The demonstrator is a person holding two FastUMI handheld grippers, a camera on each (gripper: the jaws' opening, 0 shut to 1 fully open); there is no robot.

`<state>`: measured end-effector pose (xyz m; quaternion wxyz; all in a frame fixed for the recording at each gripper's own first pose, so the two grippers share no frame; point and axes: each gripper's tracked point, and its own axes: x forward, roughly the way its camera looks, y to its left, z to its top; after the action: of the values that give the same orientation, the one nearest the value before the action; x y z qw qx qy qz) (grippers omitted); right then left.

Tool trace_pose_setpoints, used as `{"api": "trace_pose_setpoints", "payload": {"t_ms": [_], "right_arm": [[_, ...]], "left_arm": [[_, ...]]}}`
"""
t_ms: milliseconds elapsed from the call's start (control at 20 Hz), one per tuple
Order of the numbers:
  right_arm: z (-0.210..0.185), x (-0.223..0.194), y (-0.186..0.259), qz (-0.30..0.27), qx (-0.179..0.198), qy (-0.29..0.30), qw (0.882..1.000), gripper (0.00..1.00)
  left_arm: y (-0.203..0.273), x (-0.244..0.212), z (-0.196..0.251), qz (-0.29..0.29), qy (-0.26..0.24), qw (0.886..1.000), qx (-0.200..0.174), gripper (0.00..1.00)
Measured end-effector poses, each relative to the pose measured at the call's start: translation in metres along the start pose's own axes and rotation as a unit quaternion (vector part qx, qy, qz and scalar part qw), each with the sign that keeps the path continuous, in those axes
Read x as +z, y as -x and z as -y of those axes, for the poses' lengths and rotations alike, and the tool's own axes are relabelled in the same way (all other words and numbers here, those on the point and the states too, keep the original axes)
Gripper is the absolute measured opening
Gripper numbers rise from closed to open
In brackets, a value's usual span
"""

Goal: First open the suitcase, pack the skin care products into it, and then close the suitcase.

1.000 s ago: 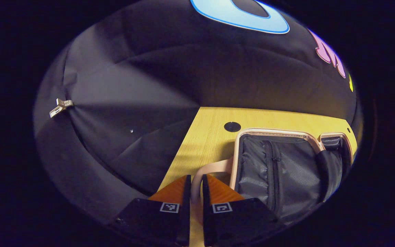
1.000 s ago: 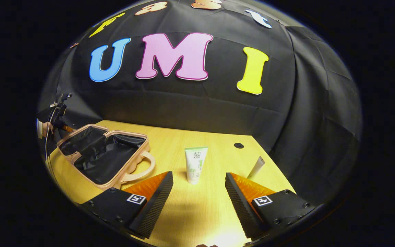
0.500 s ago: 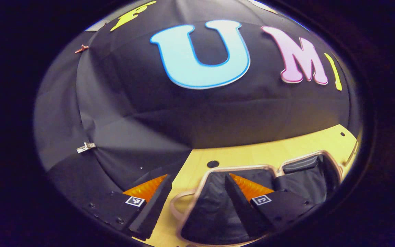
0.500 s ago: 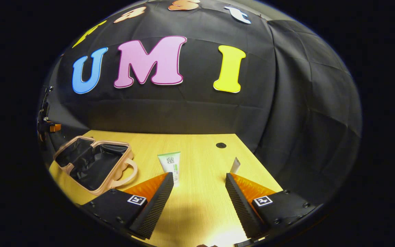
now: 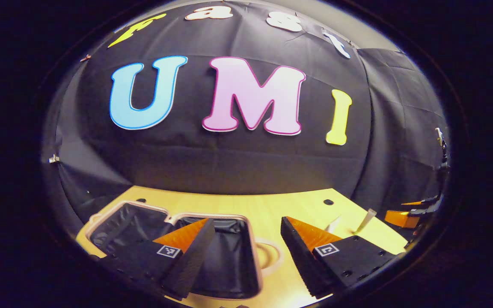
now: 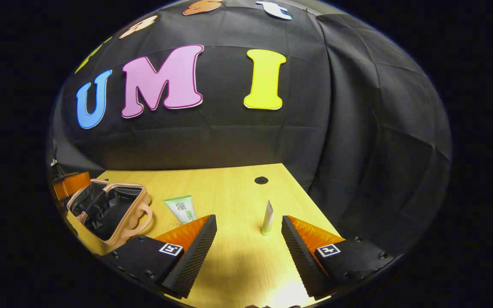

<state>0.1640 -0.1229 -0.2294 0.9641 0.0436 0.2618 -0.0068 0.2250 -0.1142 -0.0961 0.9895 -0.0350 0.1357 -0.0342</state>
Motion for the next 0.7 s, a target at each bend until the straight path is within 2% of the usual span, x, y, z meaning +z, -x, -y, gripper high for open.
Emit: {"api": "trace_pose_setpoints", "payload": {"t_ms": [200, 350, 700], "right_arm": [[0.019, -0.016, -0.009, -0.014, -0.001, -0.007, 1.000, 0.97], [0.028, -0.028, -0.019, -0.024, 0.000, -0.007, 1.000, 0.97], [0.046, -0.050, -0.068, -0.041, -0.014, -0.038, 0.998, 0.97]], "left_arm": [[-0.030, -0.054, 0.082, -0.039, -0.007, 0.998, -0.052, 0.98], [-0.056, -0.090, 0.124, -0.065, -0.024, 0.994, -0.080, 0.98], [-0.109, -0.110, 0.150, -0.098, -0.049, 0.991, -0.077, 0.98]]}}
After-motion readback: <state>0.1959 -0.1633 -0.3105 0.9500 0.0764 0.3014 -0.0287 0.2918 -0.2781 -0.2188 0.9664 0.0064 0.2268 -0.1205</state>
